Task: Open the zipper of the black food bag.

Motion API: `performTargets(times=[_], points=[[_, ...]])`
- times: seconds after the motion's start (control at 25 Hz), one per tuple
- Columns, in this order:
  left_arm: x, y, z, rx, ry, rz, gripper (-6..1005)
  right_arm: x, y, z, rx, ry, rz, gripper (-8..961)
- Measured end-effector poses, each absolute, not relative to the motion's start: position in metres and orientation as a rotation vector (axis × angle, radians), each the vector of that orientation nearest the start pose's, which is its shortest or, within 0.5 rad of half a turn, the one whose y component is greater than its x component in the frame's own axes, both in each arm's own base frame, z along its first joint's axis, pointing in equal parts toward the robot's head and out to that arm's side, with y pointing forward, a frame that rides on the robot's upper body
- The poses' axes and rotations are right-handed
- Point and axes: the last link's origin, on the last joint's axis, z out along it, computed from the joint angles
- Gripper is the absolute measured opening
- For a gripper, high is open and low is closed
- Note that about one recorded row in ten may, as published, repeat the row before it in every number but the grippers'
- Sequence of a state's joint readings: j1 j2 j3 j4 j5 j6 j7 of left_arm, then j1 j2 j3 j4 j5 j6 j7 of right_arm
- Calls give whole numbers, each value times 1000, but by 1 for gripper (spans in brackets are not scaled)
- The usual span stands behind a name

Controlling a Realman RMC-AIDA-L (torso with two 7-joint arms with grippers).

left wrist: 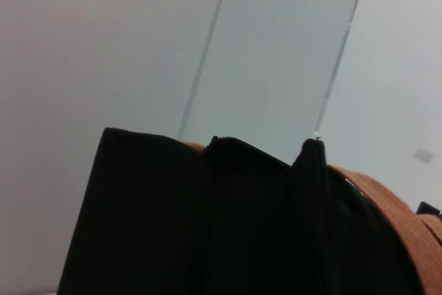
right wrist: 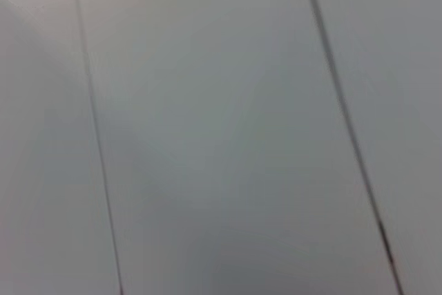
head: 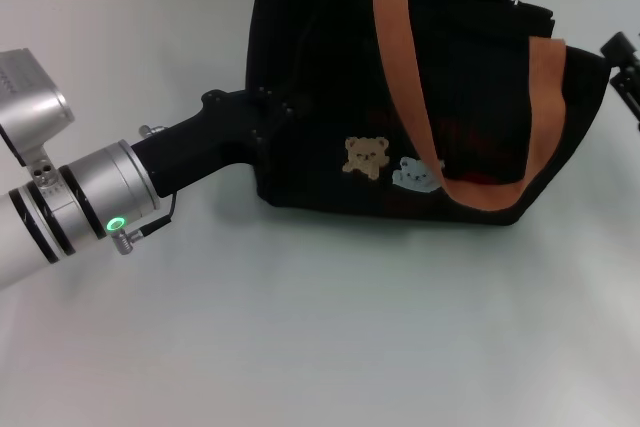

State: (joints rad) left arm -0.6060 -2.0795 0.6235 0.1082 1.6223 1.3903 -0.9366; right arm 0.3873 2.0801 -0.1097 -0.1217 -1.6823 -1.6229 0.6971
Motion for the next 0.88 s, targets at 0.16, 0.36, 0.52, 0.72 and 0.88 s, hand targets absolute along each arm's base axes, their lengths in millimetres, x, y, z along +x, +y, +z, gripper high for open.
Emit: performTargets(times=[0.16,0.36,0.52,0.72,0.88], points=[[-259,326,-45,-2366,-656,-1091,154,320,275,14,-1816,542,1156,617],[-274,313,-10,-2333,-572,-1127,258,320,262,17,-1831,509,1185,636],[-280,293,25,-2483,-429,-1079,379,312,245,24,-2018,403,1231,652],[-289,268,52,-2673,-297,-992,576,297,224,25,-2334,279,1281,672],[-292,256,62,-2722,-275,-1006,737,282,227,5,-2572,292,1275,687]])
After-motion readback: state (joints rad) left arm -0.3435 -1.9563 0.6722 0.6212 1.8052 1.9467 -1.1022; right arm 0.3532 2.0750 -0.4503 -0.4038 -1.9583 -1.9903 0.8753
